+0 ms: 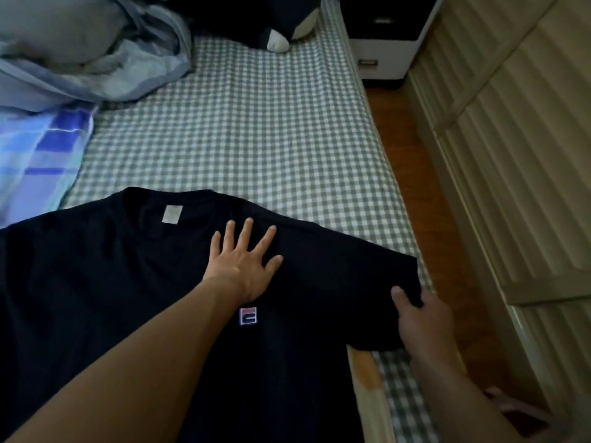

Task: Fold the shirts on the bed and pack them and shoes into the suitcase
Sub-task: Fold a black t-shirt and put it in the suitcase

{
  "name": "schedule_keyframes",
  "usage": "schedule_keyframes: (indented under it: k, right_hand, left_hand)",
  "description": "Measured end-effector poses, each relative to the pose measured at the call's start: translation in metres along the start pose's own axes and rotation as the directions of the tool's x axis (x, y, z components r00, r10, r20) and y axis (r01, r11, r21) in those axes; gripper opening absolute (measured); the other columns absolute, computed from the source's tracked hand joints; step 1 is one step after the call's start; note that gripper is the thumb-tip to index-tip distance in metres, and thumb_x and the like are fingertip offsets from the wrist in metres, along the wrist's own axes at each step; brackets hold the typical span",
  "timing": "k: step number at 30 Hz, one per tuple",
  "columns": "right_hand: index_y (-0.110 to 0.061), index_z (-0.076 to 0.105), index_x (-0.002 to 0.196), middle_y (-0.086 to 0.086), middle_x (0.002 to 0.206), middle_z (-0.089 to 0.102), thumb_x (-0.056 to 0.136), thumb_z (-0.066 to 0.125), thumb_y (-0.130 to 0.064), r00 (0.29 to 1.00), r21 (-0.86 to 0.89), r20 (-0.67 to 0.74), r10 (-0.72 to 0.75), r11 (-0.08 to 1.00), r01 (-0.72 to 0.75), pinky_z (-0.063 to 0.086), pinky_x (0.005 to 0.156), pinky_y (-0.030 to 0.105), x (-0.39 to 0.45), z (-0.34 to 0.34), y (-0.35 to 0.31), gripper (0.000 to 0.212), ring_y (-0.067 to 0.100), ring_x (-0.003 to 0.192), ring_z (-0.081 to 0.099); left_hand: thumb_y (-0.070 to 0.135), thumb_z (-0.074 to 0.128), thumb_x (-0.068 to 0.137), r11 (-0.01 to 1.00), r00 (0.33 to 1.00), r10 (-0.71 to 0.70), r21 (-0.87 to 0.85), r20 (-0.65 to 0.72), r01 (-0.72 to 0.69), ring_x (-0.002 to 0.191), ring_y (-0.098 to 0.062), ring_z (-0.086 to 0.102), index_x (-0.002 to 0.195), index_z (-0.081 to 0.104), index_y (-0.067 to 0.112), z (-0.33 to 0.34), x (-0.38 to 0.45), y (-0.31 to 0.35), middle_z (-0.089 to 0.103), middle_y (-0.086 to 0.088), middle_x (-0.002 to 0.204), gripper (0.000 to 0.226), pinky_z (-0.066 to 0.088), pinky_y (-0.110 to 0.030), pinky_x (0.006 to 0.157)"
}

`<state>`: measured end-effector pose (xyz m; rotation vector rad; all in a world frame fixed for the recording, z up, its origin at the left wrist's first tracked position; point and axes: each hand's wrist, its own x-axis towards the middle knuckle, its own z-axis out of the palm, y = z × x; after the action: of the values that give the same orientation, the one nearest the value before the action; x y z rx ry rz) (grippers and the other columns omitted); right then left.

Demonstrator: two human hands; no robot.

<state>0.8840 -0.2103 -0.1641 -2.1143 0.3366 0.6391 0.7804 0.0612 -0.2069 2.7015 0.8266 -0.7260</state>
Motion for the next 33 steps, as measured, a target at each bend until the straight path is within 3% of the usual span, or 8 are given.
schedule_keyframes:
  k: [3,5,8,11,16,22,29,33]
  right_hand:
    - [-0.023,0.069,0.103,0.0,0.094,0.074,0.097,0.066,-0.024,0.996,0.108,0.083,-0.02,0.994,0.011,0.059,0.073,0.039,-0.008,0.0,-0.007,0.007,0.02,0.086,0.072]
    - [-0.029,0.071,0.104,-0.003,0.098,0.077,0.096,0.068,-0.021,0.985,0.118,0.165,-0.043,0.993,0.023,0.062,0.079,0.042,-0.009,-0.006,-0.007,0.011,0.018,0.09,0.075]
    - [-0.029,0.069,0.113,-0.006,0.106,0.076,0.097,0.065,-0.014,0.965,0.131,0.255,-0.067,0.991,0.034,0.059,0.087,0.043,-0.014,-0.014,-0.009,0.022,0.017,0.099,0.073]
    - [-0.025,0.061,0.132,-0.006,0.12,0.07,0.099,0.062,-0.013,0.944,0.079,0.31,-0.115,0.992,0.094,0.057,0.093,0.043,-0.023,-0.014,-0.026,0.035,0.016,0.108,0.068]
    - [-0.018,0.056,0.139,0.002,0.122,0.067,0.099,0.062,-0.017,0.971,0.077,0.238,0.003,0.997,-0.022,0.058,0.086,0.042,-0.037,-0.002,-0.033,0.04,0.024,0.103,0.068]
    - [-0.01,0.054,0.14,0.015,0.132,0.064,0.102,0.056,-0.014,0.944,0.203,0.277,0.182,0.949,-0.242,0.056,0.095,0.045,-0.041,-0.002,-0.012,0.038,0.029,0.111,0.067]
    - [-0.014,0.057,0.138,0.015,0.127,0.066,0.105,0.048,-0.011,0.961,0.241,0.219,0.169,0.945,-0.221,0.063,0.069,0.049,-0.048,-0.007,-0.007,0.034,0.033,0.106,0.068]
    - [-0.018,0.052,0.142,0.008,0.128,0.062,0.105,0.047,-0.011,0.992,0.146,0.128,0.005,0.989,-0.024,0.06,0.086,0.046,-0.033,-0.015,-0.023,0.038,0.028,0.106,0.066]
  left_hand:
    - [0.064,0.019,0.102,0.999,0.998,-0.027,-0.034,0.061,0.029,0.154,-0.033,-0.018,0.159,-0.01,0.043,-0.017,-0.002,0.006,-0.016,-0.004,0.169,0.067,-0.008,-0.054,0.125]
    - [0.05,0.035,0.105,0.971,0.996,-0.021,-0.237,-0.088,-0.001,0.156,-0.03,0.0,0.162,0.013,0.034,-0.023,-0.024,0.017,0.008,-0.007,0.17,0.062,0.004,-0.048,0.127]
    - [0.029,0.05,0.104,0.575,0.968,-0.165,-0.816,-0.187,-0.06,0.132,0.0,0.047,0.148,0.05,0.03,-0.018,-0.105,0.029,0.054,0.007,0.144,0.043,0.037,-0.015,0.108]
    - [0.02,0.055,0.103,0.298,0.959,-0.28,-0.953,-0.038,0.049,0.104,0.011,0.061,0.13,0.063,0.038,0.006,-0.203,0.02,0.066,0.019,0.118,0.033,0.048,-0.009,0.089]
    - [0.019,0.054,0.103,0.389,0.972,-0.23,-0.911,0.049,0.138,0.066,-0.003,0.063,0.103,0.065,0.039,0.054,-0.304,0.011,0.069,0.008,0.083,0.023,0.048,-0.015,0.055]
    - [0.038,0.048,0.103,0.719,0.98,0.193,-0.685,0.037,-0.116,0.096,-0.011,0.06,0.111,0.057,0.029,0.101,-0.343,0.095,0.059,0.01,0.108,0.016,0.053,-0.033,0.084]
    - [0.076,0.035,0.091,0.939,0.992,0.038,-0.343,0.121,0.006,0.118,-0.028,0.038,0.13,0.043,0.019,0.147,-0.361,0.153,0.037,-0.004,0.129,0.069,0.036,-0.051,0.098]
    - [0.076,0.036,0.091,0.967,0.99,-0.042,-0.242,0.136,0.074,0.116,-0.031,0.036,0.132,0.04,0.015,0.154,-0.361,0.168,0.036,-0.008,0.127,0.074,0.034,-0.052,0.095]
